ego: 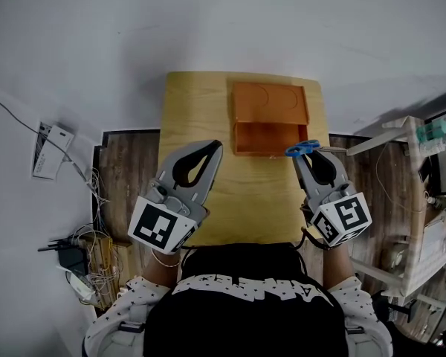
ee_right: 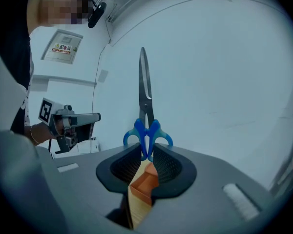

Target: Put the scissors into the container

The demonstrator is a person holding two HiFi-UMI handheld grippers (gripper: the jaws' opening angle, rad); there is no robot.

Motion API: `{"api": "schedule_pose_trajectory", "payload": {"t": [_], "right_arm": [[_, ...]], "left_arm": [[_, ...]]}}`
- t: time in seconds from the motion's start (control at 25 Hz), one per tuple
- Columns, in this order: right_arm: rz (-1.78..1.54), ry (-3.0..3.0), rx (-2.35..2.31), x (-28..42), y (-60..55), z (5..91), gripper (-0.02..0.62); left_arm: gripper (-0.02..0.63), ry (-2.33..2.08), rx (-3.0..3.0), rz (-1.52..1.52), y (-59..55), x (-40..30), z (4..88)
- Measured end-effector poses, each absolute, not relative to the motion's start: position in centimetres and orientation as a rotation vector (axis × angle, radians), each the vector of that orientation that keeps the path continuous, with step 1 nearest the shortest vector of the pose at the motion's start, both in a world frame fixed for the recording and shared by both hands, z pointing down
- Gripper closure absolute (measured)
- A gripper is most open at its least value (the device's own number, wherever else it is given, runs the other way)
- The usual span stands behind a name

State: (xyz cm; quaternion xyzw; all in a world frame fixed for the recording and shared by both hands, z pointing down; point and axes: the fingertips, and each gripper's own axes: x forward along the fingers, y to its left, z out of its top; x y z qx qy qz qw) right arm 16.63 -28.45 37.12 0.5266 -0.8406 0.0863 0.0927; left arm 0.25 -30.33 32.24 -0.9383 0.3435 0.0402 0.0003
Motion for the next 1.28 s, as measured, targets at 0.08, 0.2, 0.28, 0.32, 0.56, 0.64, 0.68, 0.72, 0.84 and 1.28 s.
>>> {"api": "schedule_pose_trajectory", "payload": {"t": [0.08,0.2,0.28,0.32,0.56,0.64,0.68,0.72,0.84,1.28], "right_arm": [[0.250,-2.479,1.543,16.7,-29.0,37.9,0.502],[0.266,-2.465,1.509,16.9,-29.7,39.6,0.503],[0.283,-2.460,1.498,17.3,-30.2,40.8,0.502],[0.286,-2.458,1.493,17.5,-30.5,41.3,0.502],[0.268,-2.402,1.425,18.4,-32.0,44.1,0.502],[0.285,-2.387,1.397,18.8,-32.3,45.1,0.503],[0.293,-2.375,1.381,18.9,-32.4,45.6,0.503],[0.296,-2.363,1.364,19.1,-32.4,46.1,0.503],[0.274,-2.338,1.320,19.3,-32.8,47.3,0.503],[0.253,-2.274,1.179,19.9,-33.8,50.8,0.503]], "left_arm": [[0.606,1.102,-2.941,0.124,-30.6,0.0,32.4],[0.606,1.141,-2.935,0.110,-30.9,-0.1,32.8],[0.606,1.155,-2.937,0.087,-31.1,-0.1,33.2],[0.606,1.162,-2.940,0.069,-31.2,-0.1,33.5],[0.606,1.231,-2.920,0.050,-32.3,-0.4,33.8],[0.606,1.250,-2.914,0.033,-32.6,-0.2,34.0],[0.606,1.260,-2.909,0.020,-32.7,-0.1,34.1],[0.606,1.267,-2.904,0.010,-32.9,0.0,34.2],[0.606,1.292,-2.895,-0.012,-33.2,0.3,34.6],[0.606,1.334,-2.884,-0.037,-33.5,1.2,35.2]]}}
